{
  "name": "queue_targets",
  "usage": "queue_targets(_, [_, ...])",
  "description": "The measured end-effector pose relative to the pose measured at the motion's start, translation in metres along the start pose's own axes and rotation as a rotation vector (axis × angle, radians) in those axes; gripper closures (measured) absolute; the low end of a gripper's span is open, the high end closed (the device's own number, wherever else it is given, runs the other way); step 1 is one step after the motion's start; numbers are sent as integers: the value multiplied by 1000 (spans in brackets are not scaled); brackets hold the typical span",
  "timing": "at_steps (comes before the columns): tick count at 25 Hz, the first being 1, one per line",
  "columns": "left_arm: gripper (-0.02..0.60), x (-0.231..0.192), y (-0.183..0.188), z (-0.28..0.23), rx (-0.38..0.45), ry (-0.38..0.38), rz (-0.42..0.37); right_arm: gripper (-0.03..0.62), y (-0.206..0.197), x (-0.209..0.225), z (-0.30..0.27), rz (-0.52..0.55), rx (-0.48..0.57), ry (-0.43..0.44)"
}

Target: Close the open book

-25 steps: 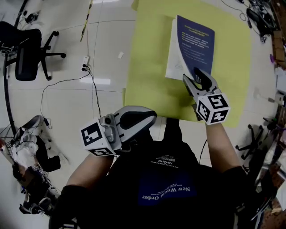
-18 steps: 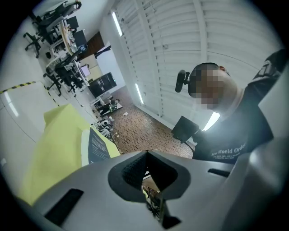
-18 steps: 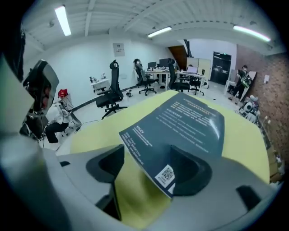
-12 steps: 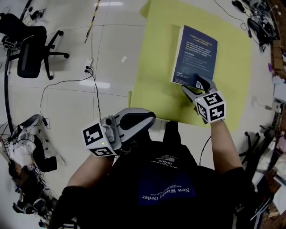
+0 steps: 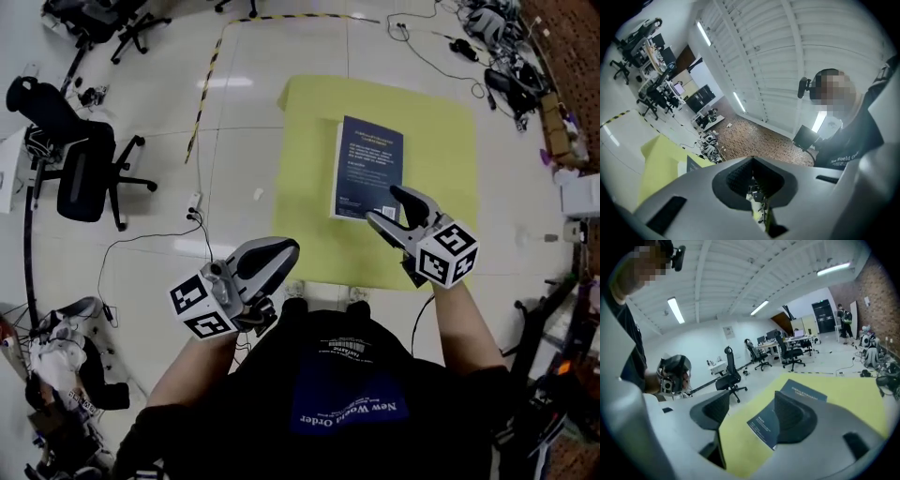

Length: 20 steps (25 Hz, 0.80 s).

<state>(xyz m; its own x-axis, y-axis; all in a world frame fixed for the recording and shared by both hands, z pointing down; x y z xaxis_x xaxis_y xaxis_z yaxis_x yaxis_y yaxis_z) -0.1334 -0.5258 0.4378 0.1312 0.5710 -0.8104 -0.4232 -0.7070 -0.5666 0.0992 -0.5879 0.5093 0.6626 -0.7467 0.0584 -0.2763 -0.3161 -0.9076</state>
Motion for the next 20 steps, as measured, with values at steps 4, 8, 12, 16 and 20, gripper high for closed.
queue_targets(4, [575, 34, 24, -23, 17, -22, -77, 314, 62, 6, 58, 14, 148, -6])
queue_targets(8, [575, 64, 44, -41, 24, -27, -154, 412, 110, 11, 122, 47, 270, -65])
queue_targets(12, [575, 86, 61, -51, 43, -35, -224, 510, 143, 12, 178, 93, 369, -126])
queue_targets(16, [575, 97, 69, -59, 63, -13, -242, 591, 153, 9, 216, 126, 410, -173])
queue_targets(20, [575, 100, 63, -72, 55, -25, -250, 605, 142, 10, 225, 116, 410, -187])
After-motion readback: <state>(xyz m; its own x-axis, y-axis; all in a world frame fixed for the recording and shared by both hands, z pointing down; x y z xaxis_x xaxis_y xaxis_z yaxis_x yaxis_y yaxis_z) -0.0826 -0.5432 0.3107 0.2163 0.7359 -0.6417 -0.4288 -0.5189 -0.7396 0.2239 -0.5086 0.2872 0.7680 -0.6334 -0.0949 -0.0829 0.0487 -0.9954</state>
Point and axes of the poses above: the fingertips, and each gripper's own axes: z backward along the fingers, x to its right, y out of its top, the point moved 5 cm from there along z, backward along the fingers, and after that the axes turned 15 degrees about z, right-handed, at the moved point
